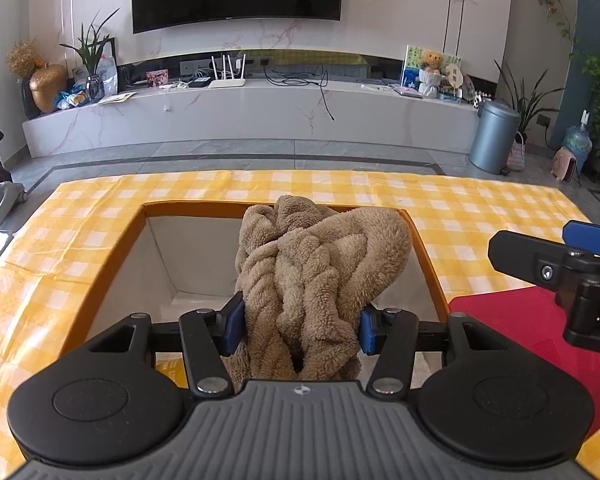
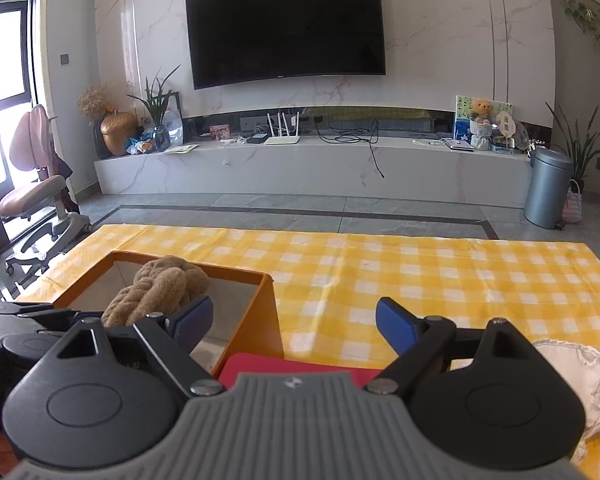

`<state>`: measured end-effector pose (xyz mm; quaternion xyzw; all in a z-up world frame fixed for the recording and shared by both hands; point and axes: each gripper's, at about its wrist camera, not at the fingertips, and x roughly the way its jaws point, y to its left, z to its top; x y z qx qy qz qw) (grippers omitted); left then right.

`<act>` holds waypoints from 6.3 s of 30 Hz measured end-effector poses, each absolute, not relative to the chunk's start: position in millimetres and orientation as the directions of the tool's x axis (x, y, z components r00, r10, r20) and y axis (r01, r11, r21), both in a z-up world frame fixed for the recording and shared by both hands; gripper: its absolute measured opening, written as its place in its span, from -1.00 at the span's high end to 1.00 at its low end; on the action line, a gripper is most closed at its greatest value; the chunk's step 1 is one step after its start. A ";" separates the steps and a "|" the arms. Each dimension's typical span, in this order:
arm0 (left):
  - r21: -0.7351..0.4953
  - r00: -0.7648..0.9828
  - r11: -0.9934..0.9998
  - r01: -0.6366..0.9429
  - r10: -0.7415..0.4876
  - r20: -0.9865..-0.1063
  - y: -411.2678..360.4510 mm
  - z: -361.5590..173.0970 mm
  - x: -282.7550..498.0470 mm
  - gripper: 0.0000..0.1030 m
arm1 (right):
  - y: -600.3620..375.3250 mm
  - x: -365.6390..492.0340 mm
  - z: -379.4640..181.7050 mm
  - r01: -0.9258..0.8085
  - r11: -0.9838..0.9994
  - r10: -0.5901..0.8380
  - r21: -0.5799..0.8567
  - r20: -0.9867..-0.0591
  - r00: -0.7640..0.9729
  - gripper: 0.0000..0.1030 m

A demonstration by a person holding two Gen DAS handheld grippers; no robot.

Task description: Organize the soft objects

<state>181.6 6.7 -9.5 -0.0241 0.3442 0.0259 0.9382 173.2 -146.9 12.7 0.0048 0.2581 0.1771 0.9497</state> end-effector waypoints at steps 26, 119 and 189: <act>-0.052 0.693 0.991 -0.120 0.046 -0.719 8.5 -13.3 192.0 -0.76 | -155.8 172.7 8.0 -0.274 0.952 0.302 0.136 -0.555 0.775 -0.66; 0.425 0.759 0.820 0.383 -0.017 -0.651 -258.6 -70.3 129.2 -0.62 | -411.4 199.5 -39.4 0.173 0.963 0.063 0.209 -0.793 0.606 -0.74; 0.153 0.764 0.940 0.304 -0.144 -0.629 -213.3 -11.3 80.8 0.02 | -377.9 182.3 -44.4 -0.057 0.998 0.028 -0.005 -0.821 0.570 0.21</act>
